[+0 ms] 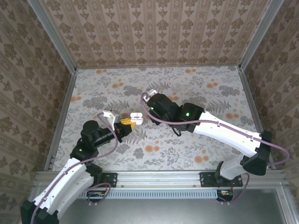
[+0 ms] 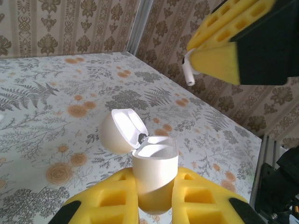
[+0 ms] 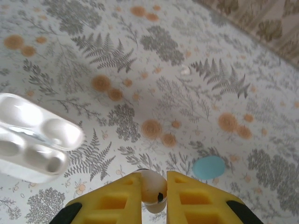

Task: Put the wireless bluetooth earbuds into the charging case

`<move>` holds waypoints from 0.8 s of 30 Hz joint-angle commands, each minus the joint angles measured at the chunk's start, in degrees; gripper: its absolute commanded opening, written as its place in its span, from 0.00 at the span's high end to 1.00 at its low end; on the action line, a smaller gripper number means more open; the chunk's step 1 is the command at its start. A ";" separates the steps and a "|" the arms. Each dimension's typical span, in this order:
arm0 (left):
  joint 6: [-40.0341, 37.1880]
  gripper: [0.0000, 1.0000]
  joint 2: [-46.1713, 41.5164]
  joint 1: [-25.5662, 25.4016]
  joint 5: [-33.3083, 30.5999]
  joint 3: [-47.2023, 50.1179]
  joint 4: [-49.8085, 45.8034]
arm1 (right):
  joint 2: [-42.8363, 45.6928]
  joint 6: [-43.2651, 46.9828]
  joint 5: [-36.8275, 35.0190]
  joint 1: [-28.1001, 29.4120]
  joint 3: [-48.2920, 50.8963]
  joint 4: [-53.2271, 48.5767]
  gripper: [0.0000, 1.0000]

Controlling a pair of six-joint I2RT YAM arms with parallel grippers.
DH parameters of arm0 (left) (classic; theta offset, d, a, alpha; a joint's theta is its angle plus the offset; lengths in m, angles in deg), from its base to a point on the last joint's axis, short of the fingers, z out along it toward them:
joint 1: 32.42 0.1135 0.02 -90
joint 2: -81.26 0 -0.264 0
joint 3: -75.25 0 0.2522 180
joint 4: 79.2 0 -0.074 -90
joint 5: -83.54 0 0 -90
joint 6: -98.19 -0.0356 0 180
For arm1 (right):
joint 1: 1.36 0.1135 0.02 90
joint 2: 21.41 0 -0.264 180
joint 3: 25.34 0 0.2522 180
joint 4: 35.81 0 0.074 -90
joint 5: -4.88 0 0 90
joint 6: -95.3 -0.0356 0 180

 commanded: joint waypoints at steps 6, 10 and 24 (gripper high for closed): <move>3.21 1.00 0.64 -1.75 -1.62 -1.57 5.31 | 1.09 6.49 -2.28 3.34 -1.34 8.08 0.83; 5.18 1.00 0.28 -2.05 -2.13 -1.40 6.59 | 0.52 8.32 -1.83 5.01 -0.82 10.31 0.81; 6.91 1.00 -0.62 -2.66 -2.46 -1.41 7.68 | -3.18 11.55 1.30 5.64 -1.08 13.35 0.80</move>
